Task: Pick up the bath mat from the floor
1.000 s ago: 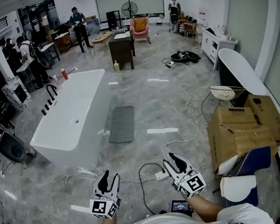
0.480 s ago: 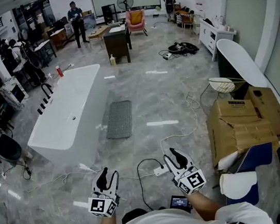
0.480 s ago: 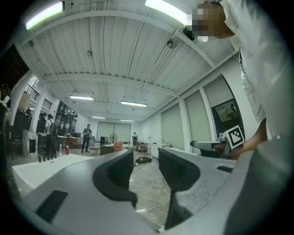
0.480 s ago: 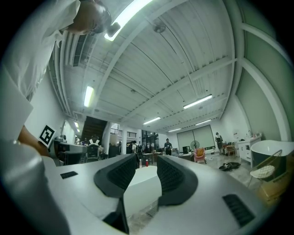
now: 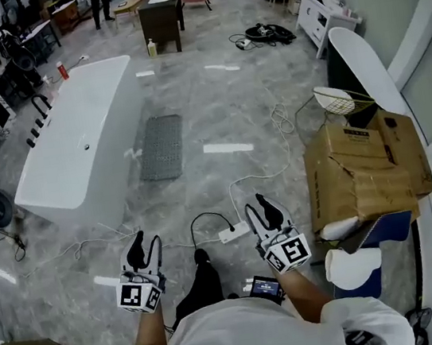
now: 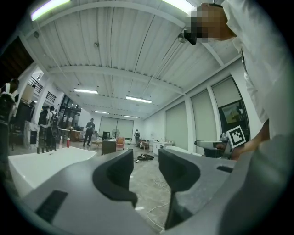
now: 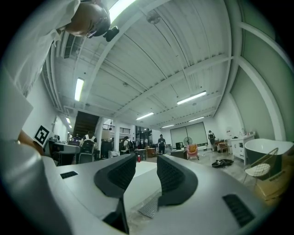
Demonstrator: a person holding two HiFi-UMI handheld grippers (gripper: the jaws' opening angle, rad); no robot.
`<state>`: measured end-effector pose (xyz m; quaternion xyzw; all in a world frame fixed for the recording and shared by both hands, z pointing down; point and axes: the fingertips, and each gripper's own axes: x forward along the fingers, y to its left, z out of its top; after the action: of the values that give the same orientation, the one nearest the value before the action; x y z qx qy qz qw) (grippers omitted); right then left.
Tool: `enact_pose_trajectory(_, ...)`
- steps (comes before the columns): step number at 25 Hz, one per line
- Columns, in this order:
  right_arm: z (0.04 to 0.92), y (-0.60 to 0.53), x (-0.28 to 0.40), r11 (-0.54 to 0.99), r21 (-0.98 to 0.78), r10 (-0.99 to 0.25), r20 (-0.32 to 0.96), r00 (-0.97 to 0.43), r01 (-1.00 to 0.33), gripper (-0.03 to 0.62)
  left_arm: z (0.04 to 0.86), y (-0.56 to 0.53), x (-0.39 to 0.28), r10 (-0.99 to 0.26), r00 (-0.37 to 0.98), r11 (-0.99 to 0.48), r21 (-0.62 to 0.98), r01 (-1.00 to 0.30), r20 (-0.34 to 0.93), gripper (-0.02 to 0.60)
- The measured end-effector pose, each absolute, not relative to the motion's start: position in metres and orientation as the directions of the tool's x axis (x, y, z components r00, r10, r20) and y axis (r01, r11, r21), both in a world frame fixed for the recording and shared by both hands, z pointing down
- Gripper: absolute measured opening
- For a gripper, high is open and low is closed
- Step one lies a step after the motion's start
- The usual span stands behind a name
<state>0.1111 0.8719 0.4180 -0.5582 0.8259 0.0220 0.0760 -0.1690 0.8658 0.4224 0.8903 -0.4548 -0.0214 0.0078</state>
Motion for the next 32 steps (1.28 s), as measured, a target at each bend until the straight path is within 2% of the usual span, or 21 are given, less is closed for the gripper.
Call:
enact_pose_trajectory(7,0.417,0.756,0.094,0.372,-0.016,-0.924,-0.106,-0.368,-0.928,0.160,0.420,0.730,-0.176,-0.797,0.602,-0.604,0.055,-0.795,-0.057,0.172)
enact_pose_trajectory(15,0.399,0.635,0.085,0.330,-0.014,-0.937,-0.124,-0.326,-0.944,0.160,0.411,0.609,-0.180,-0.766,0.639,-0.642,0.052,-0.765,-0.069,0.172)
enact_pose_trajectory(26,0.400,0.516,0.109,0.282,-0.029,-0.951,-0.142,-0.275,-0.959,0.160,0.417,0.475,-0.168,-0.759,0.649,-0.651,0.028,-0.759,-0.055,0.172)
enact_pose_trajectory(32,0.423,0.414,0.163,0.265,-0.058,-0.958,-0.126,-0.257,-0.962,0.160,0.425,0.372,-0.123,-0.766,0.642,-0.643,0.032,-0.765,-0.038,0.172)
